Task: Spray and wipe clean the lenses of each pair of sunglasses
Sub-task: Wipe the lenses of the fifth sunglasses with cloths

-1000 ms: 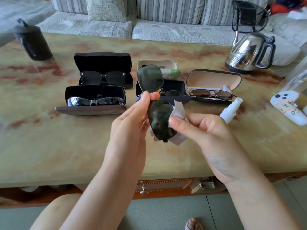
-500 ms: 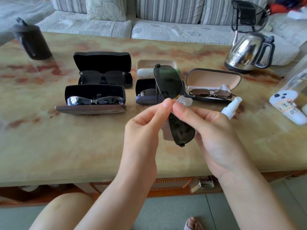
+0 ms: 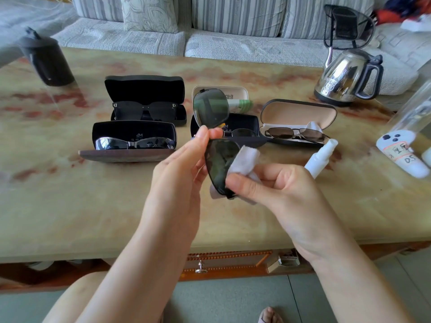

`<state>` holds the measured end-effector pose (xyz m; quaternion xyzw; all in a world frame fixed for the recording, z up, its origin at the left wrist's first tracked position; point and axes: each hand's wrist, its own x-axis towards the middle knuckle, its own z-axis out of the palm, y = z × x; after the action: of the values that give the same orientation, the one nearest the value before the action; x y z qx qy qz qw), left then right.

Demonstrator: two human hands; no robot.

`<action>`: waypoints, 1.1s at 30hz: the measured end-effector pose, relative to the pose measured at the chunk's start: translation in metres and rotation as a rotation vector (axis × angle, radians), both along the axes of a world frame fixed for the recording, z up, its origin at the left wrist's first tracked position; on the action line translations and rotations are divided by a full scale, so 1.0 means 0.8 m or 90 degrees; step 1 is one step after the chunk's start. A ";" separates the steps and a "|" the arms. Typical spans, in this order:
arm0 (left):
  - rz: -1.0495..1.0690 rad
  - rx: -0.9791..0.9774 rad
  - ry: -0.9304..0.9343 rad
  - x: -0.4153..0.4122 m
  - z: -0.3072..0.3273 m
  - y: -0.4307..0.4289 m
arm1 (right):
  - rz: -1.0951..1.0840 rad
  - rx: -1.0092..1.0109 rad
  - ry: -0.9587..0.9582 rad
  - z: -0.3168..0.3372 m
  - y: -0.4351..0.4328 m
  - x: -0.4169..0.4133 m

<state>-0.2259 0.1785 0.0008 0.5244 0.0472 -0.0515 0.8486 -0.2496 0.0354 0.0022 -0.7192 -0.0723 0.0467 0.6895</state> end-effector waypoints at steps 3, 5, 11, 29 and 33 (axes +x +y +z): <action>-0.022 -0.004 -0.004 0.002 0.001 0.006 | 0.001 -0.071 -0.020 -0.004 -0.004 -0.002; -0.033 0.009 -0.024 0.000 0.003 0.006 | -0.001 -0.082 -0.033 -0.001 -0.010 -0.002; -0.065 0.146 -0.116 0.000 0.009 0.015 | -0.102 -0.131 -0.086 -0.002 -0.039 0.006; -0.113 0.223 -0.210 -0.011 0.007 -0.008 | -0.114 0.089 -0.056 0.007 -0.014 0.015; -0.096 0.222 -0.214 -0.012 0.007 -0.009 | -0.138 0.092 -0.037 0.007 -0.017 0.015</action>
<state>-0.2354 0.1710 0.0062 0.6664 -0.1253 -0.0180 0.7348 -0.2373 0.0219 0.0075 -0.6721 -0.0175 -0.0546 0.7382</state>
